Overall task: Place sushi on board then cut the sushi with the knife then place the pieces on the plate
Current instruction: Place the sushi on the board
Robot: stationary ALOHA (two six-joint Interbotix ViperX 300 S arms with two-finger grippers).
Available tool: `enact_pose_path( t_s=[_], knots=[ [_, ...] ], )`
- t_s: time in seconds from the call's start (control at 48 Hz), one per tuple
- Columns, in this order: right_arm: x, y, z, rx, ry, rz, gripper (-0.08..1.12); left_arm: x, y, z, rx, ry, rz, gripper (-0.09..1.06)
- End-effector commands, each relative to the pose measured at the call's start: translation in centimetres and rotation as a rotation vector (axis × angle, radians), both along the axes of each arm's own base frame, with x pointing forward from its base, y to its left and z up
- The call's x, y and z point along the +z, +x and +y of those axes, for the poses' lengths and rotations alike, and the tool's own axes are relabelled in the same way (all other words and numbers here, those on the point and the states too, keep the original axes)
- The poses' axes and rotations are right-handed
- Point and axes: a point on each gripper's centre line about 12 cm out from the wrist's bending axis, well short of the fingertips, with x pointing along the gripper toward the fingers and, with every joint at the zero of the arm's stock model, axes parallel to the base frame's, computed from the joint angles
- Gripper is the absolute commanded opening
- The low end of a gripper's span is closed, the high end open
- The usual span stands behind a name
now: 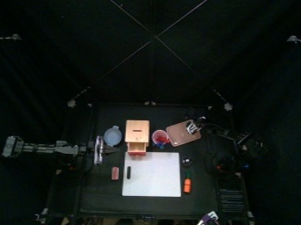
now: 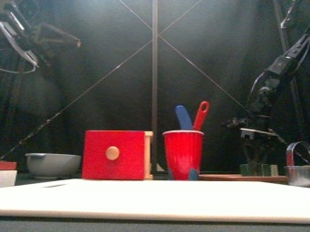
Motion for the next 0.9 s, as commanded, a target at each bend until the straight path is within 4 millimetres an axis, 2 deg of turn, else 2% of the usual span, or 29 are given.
enact_pose_path(
  t_s=[0.021, 0.208, 0.312, 0.521, 0.708, 0.896],
  knots=[
    [1.6, 0.9, 0.4, 0.027, -0.001, -0.006, 0.64, 0.5, 0.1, 0.1, 0.004, -0.008, -0.019, 0.13],
    [4.2, 1.9, 2.9, 0.082, 0.062, 0.017, 0.63, 0.4, 0.1, 0.1, 0.006, -0.014, -0.016, 0.13],
    [6.2, 2.4, 4.4, 0.082, 0.084, -0.039, 0.63, 0.4, 0.1, 0.1, 0.007, -0.016, -0.016, 0.13],
    [9.7, 2.6, 7.6, -0.042, 0.106, -0.212, 0.63, 0.4, 0.1, 0.1, 0.01, -0.025, -0.016, 0.13],
    [10.4, 3.9, 12.2, -0.098, 0.183, -0.306, 0.63, 0.4, 0.1, 0.2, 0.012, -0.031, -0.017, 0.13],
    [10.2, 5.5, 16.1, -0.107, 0.224, -0.308, 0.63, 0.3, 0.1, 0.1, 0.011, -0.032, -0.015, 0.13]
  ],
)
